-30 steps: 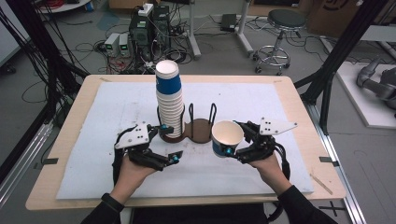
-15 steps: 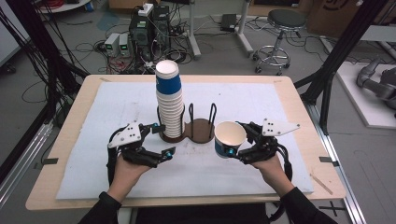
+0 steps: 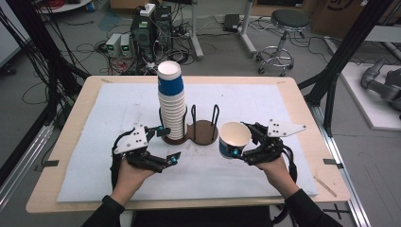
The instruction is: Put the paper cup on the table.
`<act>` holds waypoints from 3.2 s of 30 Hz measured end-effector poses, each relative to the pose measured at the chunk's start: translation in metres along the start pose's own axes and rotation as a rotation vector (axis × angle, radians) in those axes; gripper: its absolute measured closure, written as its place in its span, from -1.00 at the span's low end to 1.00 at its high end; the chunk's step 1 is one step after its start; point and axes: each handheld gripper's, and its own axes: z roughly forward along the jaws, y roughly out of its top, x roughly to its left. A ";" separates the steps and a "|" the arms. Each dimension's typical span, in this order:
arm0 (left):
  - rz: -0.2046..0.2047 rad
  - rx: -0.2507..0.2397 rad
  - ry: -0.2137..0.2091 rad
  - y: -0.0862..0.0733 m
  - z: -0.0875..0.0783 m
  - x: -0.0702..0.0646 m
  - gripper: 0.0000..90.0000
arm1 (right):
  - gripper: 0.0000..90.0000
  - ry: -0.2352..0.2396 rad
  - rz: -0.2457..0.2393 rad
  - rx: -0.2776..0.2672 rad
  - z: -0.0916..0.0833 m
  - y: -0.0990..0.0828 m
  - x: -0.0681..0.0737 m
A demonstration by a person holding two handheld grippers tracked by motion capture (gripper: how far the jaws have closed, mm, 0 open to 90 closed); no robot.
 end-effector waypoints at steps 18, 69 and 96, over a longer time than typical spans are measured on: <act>0.016 0.013 0.010 -0.004 -0.002 -0.004 -0.68 | -0.53 -0.037 0.002 -0.023 -0.010 0.005 -0.007; 0.025 0.042 0.040 -0.007 -0.006 -0.002 -0.68 | -0.53 -0.399 0.079 0.002 -0.052 -0.007 -0.092; 0.013 0.034 0.009 -0.006 -0.002 -0.003 -0.68 | -0.53 -0.608 0.177 0.029 -0.040 -0.045 -0.124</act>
